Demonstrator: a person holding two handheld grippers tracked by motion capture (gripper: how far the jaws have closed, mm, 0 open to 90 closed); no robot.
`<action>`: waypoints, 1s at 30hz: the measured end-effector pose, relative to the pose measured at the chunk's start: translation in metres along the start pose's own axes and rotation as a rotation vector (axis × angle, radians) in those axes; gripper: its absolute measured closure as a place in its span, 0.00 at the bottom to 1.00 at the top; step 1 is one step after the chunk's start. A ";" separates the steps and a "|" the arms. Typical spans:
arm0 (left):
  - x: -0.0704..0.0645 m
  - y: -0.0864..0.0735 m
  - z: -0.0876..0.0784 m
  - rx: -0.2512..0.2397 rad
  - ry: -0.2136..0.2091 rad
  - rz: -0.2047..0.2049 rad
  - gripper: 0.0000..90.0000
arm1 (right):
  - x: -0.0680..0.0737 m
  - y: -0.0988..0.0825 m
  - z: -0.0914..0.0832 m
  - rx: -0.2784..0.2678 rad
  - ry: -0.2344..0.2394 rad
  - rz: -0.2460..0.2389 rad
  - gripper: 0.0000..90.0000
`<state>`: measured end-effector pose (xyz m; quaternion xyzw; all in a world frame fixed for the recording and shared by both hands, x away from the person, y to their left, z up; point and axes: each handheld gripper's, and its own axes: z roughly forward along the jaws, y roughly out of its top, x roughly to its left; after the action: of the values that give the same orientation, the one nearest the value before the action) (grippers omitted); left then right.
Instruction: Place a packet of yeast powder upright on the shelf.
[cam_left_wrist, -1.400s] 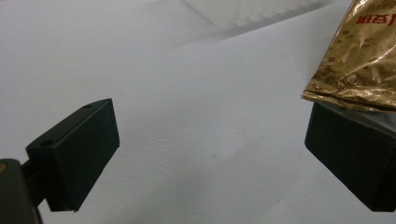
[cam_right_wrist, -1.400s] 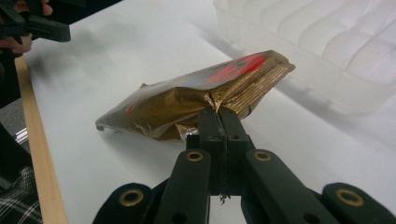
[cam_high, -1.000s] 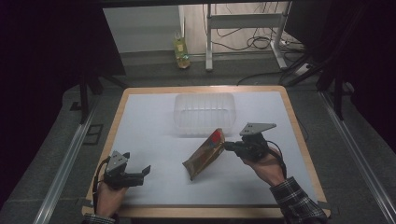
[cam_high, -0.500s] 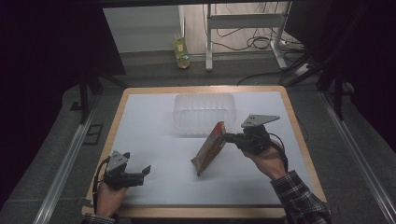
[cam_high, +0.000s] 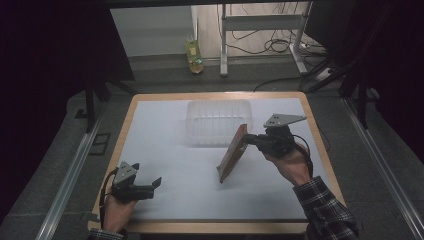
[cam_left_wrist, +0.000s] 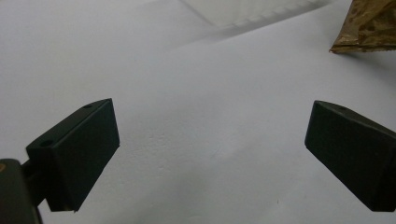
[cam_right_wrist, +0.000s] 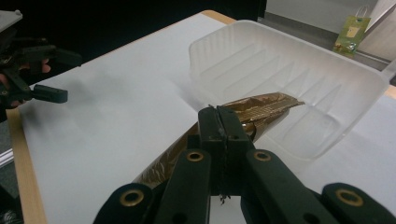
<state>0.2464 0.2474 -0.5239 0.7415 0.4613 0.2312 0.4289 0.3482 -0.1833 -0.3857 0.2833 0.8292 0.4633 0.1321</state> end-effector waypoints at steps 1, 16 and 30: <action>0.000 0.000 0.000 0.000 0.000 0.000 0.03 | 0.000 0.001 -0.001 -0.001 -0.004 0.000 0.99; 0.000 0.000 0.000 -0.001 -0.001 0.000 0.03 | -0.008 0.017 -0.007 -0.016 -0.027 0.002 1.00; 0.000 0.000 0.000 -0.001 -0.002 0.001 0.03 | -0.016 0.035 -0.014 -0.029 -0.044 -0.011 1.00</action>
<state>0.2464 0.2476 -0.5237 0.7415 0.4606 0.2310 0.4297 0.3662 -0.1883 -0.3496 0.2869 0.8209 0.4682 0.1567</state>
